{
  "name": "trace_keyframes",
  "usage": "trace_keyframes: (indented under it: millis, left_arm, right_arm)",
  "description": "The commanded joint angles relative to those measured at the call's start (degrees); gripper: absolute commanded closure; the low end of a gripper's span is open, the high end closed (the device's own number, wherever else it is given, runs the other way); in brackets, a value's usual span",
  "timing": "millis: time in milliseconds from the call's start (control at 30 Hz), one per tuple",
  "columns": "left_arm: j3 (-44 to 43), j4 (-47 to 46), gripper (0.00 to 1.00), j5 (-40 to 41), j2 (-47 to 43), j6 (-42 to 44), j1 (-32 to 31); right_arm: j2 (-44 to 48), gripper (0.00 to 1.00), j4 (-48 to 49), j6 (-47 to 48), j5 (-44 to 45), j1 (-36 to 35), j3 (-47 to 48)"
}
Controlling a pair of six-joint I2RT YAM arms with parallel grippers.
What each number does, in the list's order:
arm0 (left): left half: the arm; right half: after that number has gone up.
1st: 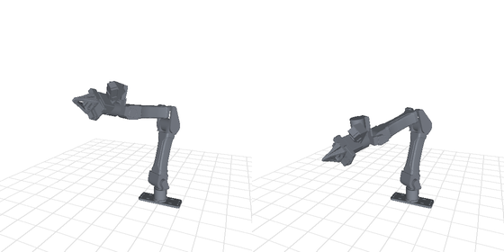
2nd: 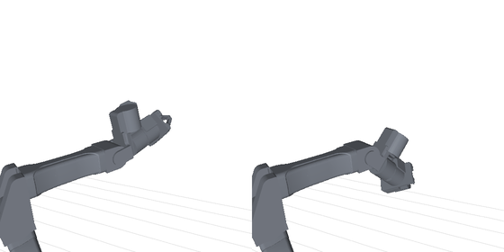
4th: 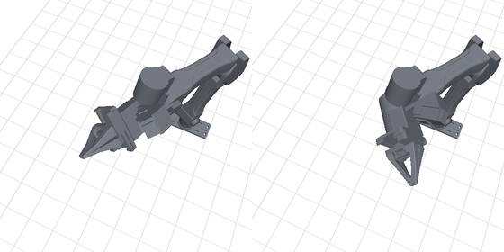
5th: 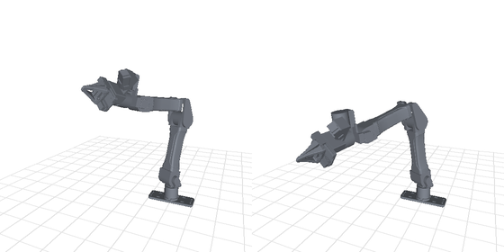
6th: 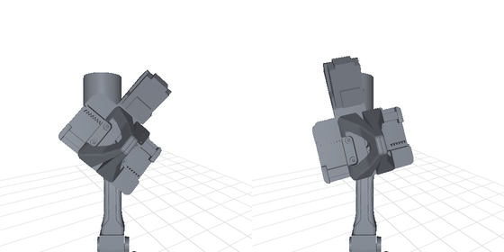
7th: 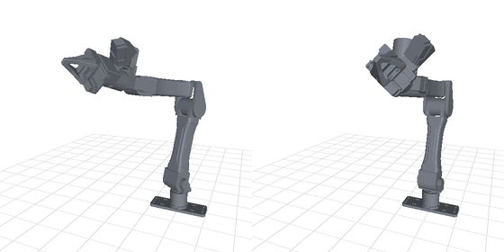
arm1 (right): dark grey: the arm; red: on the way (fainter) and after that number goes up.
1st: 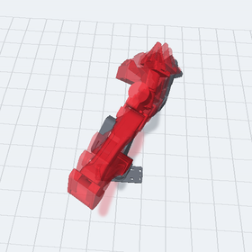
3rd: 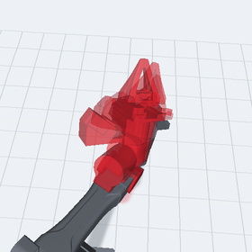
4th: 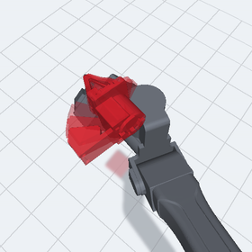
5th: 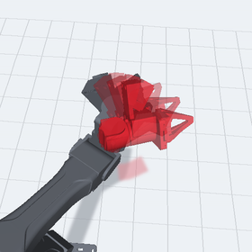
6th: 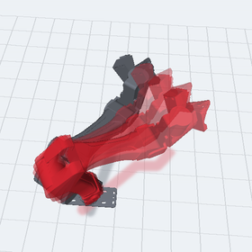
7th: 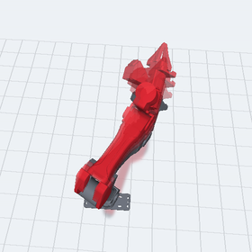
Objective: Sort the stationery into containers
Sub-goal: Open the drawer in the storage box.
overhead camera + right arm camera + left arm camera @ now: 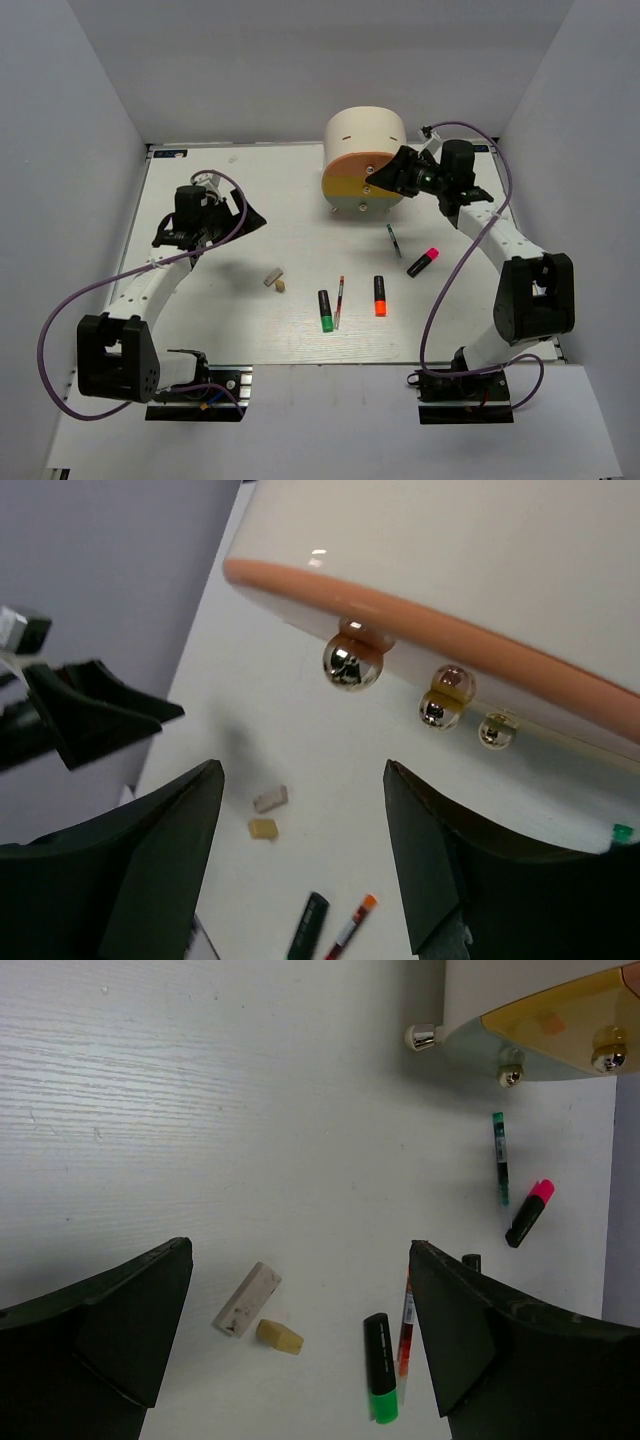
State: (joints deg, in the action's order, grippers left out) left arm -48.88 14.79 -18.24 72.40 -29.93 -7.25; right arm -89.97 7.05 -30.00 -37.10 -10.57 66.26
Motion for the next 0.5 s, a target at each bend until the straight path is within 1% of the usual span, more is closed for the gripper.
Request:
trace_keyframes:
  millis: [0, 67, 133, 167, 200, 267, 300, 367, 467]
  left_arm:
    - [0.46, -1.16, 0.01, -0.92, -0.68, -0.21, -0.14]
    - [0.46, -1.16, 0.01, -0.39, -0.68, -0.21, -0.14]
    - [0.46, -1.16, 0.01, -0.39, -0.68, -0.21, -0.14]
    - [0.46, -1.16, 0.01, -0.39, -0.68, -0.21, -0.14]
    - [0.46, -1.16, 0.01, -0.39, -0.16, -0.21, -0.14]
    - [0.46, -1.16, 0.01, -0.39, -0.16, -0.21, -0.14]
    - [0.46, -1.16, 0.01, -0.39, 0.37, -0.21, -0.14]
    - [0.46, -1.69, 0.01, -0.39, 0.37, -0.21, -0.14]
    - [0.46, -2.31, 0.01, -0.39, 0.37, -0.21, -0.14]
  right_arm:
    - [-1.34, 0.29, 3.94, -14.97, 6.42, -0.85, 3.52]
    - [-2.48, 0.29, 3.68, -16.75, 7.39, -1.12, 3.79]
    - [-3.01, 0.33, 4.37, -19.83, 8.88, -1.73, 3.88]
    - [-3.45, 0.33, 4.64, -22.18, 9.67, -1.82, 4.23]
    - [-3.63, 0.38, 4.29, -22.82, 10.46, -2.17, 4.40]
    - [-4.24, 0.41, 4.38, -24.74, 11.26, -2.61, 5.28]
    - [-4.33, 0.41, 4.38, -25.11, 11.70, -2.79, 5.46]
    - [-4.33, 0.46, 3.41, -25.89, 13.80, -3.31, 5.81]
    - [-4.68, 0.47, 4.11, -26.69, 14.95, -3.76, 5.37]
